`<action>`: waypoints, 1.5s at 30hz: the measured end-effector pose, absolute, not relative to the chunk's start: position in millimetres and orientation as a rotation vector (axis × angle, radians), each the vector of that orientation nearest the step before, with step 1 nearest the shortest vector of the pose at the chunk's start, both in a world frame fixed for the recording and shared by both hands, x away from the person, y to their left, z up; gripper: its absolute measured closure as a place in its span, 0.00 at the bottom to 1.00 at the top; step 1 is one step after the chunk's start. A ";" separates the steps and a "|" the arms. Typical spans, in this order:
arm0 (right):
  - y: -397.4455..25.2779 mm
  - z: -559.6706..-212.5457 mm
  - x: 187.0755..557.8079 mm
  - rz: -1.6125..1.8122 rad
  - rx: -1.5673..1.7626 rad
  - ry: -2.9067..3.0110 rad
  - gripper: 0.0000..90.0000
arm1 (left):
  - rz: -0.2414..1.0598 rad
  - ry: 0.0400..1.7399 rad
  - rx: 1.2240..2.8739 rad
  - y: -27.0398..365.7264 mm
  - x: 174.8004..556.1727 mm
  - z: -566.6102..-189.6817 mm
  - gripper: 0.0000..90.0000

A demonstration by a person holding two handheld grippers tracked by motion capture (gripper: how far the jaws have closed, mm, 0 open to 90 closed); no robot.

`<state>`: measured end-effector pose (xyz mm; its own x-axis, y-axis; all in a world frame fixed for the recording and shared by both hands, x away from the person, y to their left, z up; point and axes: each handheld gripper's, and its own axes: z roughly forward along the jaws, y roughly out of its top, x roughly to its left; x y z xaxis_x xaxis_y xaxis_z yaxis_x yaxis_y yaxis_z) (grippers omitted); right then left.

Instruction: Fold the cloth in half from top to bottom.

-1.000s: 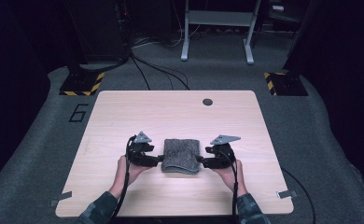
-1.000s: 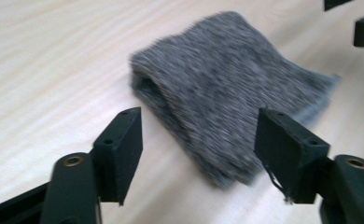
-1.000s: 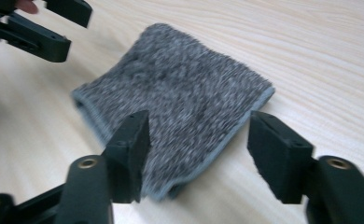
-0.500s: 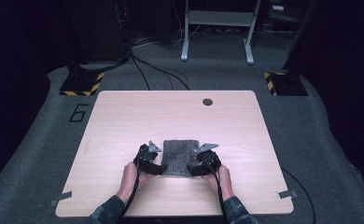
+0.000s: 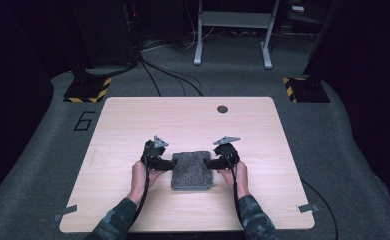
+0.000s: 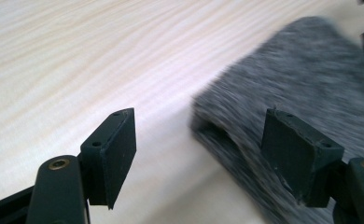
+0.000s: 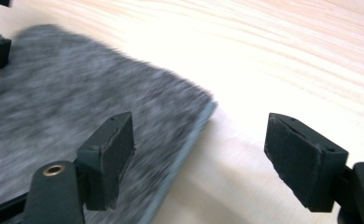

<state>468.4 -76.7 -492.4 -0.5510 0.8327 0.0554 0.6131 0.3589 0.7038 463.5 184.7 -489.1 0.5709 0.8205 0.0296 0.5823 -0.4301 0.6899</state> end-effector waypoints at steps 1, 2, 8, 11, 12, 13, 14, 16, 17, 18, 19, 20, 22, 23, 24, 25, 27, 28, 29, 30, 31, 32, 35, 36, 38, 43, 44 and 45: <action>-75.5 -495.4 474.6 0.971 1.292 2.312 0.26 | 0.489 1.124 2.169 183.6 467.4 -491.8 0.29; -74.6 -497.6 478.3 0.957 1.308 2.310 0.26 | 0.502 1.140 2.173 182.3 472.3 -496.0 0.29; -68.5 -509.2 490.3 0.878 1.356 2.299 0.26 | 0.431 1.232 2.143 187.4 483.8 -513.8 0.28; -66.3 -511.3 490.4 0.857 1.362 2.294 0.25 | 0.443 1.237 2.139 188.2 485.0 -514.4 0.28; -65.9 -512.1 490.9 0.856 1.351 2.290 0.24 | 0.447 1.235 2.146 187.6 484.9 -513.9 0.28; -65.8 -512.7 492.0 0.859 1.341 2.289 0.24 | 0.452 1.235 2.146 187.4 484.7 -513.5 0.28; -65.4 -511.9 491.4 0.855 1.363 2.291 0.24 | 0.462 1.237 2.144 187.0 484.0 -512.6 0.27; -69.2 -510.5 492.0 0.902 1.367 2.297 0.24 | 0.491 1.246 2.139 187.2 481.0 -508.6 0.22; -72.8 -508.8 491.7 0.941 1.374 2.296 0.23 | 0.507 1.247 2.130 188.2 478.8 -506.3 0.18; -76.4 -506.3 490.7 0.969 1.386 2.294 0.23 | 0.502 1.243 2.117 190.2 476.1 -503.8 0.17; -79.8 -503.5 489.7 0.991 1.391 2.291 0.23 | 0.500 1.244 2.102 192.1 473.3 -501.1 0.17; -83.1 -500.2 488.4 1.007 1.394 2.281 0.23 | 0.499 1.233 2.099 194.6 470.1 -498.0 0.16; -90.7 -492.3 484.5 1.039 1.390 2.273 0.23 | 0.505 1.215 2.082 199.8 461.5 -490.0 0.16; -94.9 -487.1 481.1 1.053 1.380 2.268 0.22 | 0.518 1.209 2.080 201.6 458.2 -487.0 0.15; -97.6 -484.3 479.2 1.058 1.366 2.270 0.22 | 0.528 1.202 2.072 203.9 453.3 -483.4 0.15; -101.0 -480.6 476.3 1.059 1.363 2.276 0.22 | 0.541 1.199 2.064 205.9 449.6 -481.1 0.13; -108.3 -474.2 468.4 1.077 1.370 2.259 0.21 | 0.560 1.192 2.064 212.9 440.0 -476.0 0.08; -113.2 -471.7 464.7 1.075 1.359 2.252 0.20 | 0.562 1.193 2.066 216.5 435.9 -474.3 0.07; -117.6 -469.6 460.7 1.076 1.363 2.244 0.20 | 0.567 1.192 2.062 220.7 431.9 -473.0 0.07; -121.5 -467.8 456.2 1.082 1.369 2.230 0.19 | 0.572 1.201 2.046 225.7 427.0 -472.0 0.06; -127.2 -466.1 450.8 1.072 1.353 2.222 0.18 | 0.572 1.204 2.042 229.1 424.1 -471.3 0.06; -129.9 -465.2 447.4 1.065 1.356 2.209 0.18 | 0.581 1.206 2.041 234.1 420.6 -470.7 0.05; -142.2 -464.0 433.7 1.035 1.334 2.177 0.17 | 0.584 1.224 2.046 248.6 409.2 -473.5 0.05; -147.9 -464.3 426.9 1.028 1.332 2.157 0.17 | 0.589 1.233 2.042 254.4 404.8 -477.5 0.05; -157.6 -466.9 417.1 1.001 1.332 2.138 0.16 | 0.586 1.256 2.040 261.9 398.8 -484.1 0.04; -183.1 -475.7 393.7 0.966 1.333 2.075 0.16 | 0.582 1.327 2.031 284.9 381.6 -501.0 0.03; -188.0 -477.5 389.5 0.947 1.339 2.062 0.16 | 0.574 1.338 2.039 289.9 378.7 -503.3 0.03; -193.3 -479.8 386.1 0.934 1.347 2.051 0.16 | 0.584 1.347 2.032 293.0 376.8 -505.8 0.03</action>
